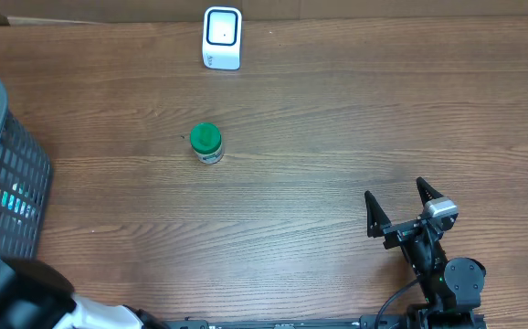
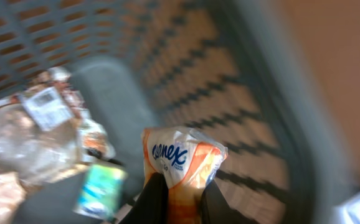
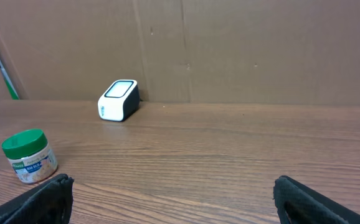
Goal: Scan the item barcode
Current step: 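Reach the left gripper into the basket and grasp the orange Kleenex pack, then swing the orange pack past the scanner and place it on the table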
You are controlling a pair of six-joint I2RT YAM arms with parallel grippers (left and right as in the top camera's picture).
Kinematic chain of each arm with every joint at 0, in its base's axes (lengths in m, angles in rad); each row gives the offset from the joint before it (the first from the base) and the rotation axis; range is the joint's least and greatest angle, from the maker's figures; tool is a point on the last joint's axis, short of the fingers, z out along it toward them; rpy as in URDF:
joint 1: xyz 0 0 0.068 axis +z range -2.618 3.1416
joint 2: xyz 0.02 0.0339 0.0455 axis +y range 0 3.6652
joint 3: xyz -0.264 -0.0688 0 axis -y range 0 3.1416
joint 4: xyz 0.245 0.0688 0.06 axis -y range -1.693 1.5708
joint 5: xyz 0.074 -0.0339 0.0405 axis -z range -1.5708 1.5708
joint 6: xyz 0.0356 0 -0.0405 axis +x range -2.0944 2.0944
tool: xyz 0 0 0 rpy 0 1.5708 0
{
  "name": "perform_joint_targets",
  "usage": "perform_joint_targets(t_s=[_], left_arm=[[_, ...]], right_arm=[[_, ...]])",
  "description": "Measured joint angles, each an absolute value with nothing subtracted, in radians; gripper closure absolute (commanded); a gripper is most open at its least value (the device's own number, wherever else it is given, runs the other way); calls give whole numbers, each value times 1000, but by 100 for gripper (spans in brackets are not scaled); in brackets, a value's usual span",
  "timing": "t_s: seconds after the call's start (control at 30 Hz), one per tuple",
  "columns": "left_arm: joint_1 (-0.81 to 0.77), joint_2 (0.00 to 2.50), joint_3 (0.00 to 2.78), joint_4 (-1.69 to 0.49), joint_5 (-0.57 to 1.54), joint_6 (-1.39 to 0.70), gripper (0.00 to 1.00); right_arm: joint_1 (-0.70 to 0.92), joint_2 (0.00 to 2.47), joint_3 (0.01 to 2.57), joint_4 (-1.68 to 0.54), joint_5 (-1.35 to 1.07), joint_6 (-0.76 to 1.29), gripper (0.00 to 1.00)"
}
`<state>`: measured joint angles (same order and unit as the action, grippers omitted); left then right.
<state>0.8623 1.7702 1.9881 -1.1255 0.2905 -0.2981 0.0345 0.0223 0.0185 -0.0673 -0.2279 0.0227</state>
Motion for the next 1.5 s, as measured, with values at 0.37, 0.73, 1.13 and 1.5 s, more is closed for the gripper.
perform_joint_targets(t_s=[0.37, 0.73, 1.13, 1.5], left_arm=[[344, 1531, 2004, -1248, 255, -301, 96], [-247, 1579, 1674, -1090, 176, -277, 96], [-529, 1886, 1533, -899, 37, -293, 85], [-529, 1988, 1530, -912, -17, -343, 32]], right_arm=[[35, 22, 19, -67, -228, 23, 0], [35, 22, 19, -68, -229, 22, 0], [35, 22, 19, -67, -228, 22, 0], [35, 22, 19, -68, -228, 22, 0]])
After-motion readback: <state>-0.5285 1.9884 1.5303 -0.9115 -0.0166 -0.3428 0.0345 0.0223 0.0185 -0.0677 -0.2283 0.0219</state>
